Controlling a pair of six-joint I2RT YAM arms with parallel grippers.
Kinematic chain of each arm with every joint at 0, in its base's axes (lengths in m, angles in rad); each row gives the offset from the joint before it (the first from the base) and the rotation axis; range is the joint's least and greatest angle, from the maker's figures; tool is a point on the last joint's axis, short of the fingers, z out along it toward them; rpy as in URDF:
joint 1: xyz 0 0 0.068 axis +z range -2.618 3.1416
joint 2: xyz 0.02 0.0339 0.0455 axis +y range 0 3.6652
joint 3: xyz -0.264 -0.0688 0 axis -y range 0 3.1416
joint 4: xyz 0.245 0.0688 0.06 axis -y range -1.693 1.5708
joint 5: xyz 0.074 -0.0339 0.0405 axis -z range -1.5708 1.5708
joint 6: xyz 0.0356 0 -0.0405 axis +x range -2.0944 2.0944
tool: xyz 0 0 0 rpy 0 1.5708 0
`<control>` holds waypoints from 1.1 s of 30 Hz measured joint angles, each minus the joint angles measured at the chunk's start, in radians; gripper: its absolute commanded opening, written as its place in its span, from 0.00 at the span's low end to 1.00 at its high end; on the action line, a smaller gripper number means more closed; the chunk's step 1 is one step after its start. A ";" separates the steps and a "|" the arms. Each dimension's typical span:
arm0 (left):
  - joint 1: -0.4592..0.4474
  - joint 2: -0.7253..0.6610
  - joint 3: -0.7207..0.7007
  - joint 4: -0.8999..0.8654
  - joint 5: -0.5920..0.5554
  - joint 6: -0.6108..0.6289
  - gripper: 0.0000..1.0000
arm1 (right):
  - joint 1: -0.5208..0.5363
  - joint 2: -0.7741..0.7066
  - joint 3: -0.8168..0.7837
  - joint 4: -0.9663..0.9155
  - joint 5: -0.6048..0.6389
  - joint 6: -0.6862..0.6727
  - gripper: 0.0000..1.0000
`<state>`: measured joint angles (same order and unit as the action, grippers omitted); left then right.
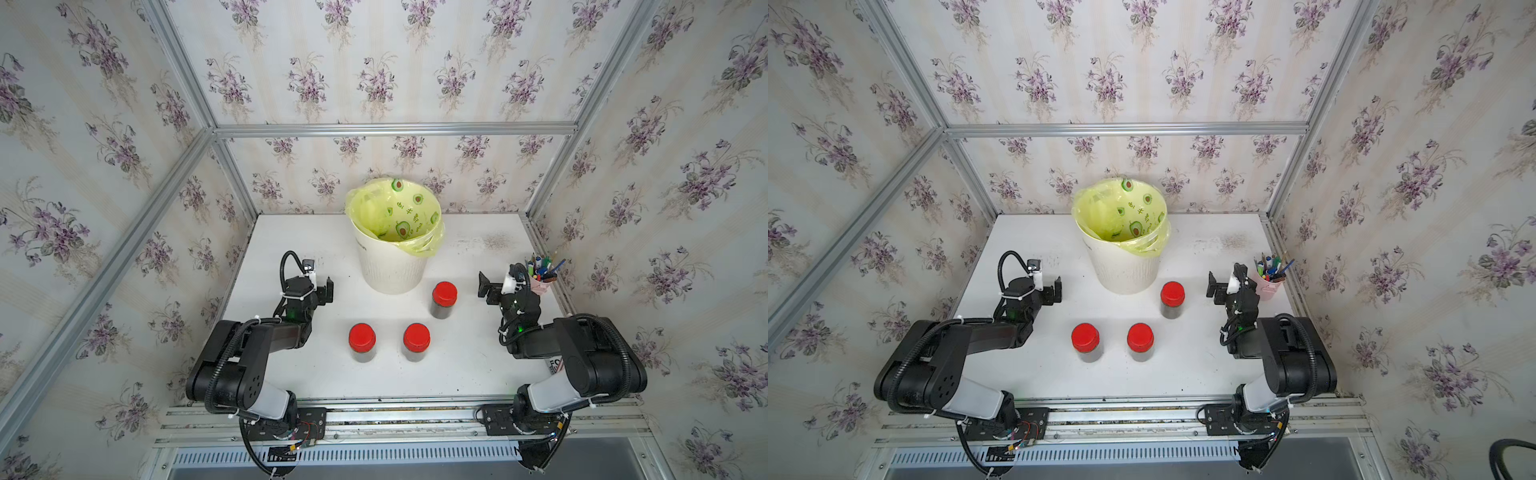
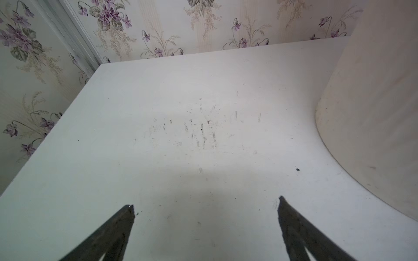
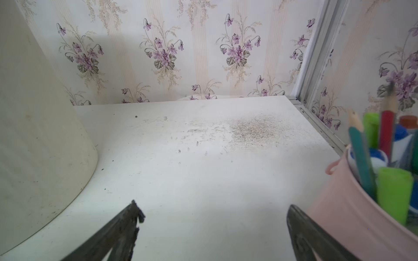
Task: Empty moldy tea leaves from jars
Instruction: Pick up the jar from the center of the board.
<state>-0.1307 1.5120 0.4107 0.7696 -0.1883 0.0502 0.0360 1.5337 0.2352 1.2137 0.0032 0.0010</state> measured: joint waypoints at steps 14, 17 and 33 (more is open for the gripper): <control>0.008 0.000 0.009 -0.011 0.005 -0.001 1.00 | -0.003 0.000 0.000 -0.001 0.004 0.003 1.00; 0.010 0.000 0.009 -0.016 0.008 -0.003 1.00 | -0.003 0.000 0.000 -0.001 0.004 0.003 1.00; 0.010 -0.109 0.091 -0.191 0.021 -0.005 1.00 | -0.003 -0.184 0.148 -0.263 0.047 0.032 1.00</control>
<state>-0.1211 1.4033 0.5014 0.5785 -0.1669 0.0456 0.0334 1.3495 0.3832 0.9508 0.0505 0.0330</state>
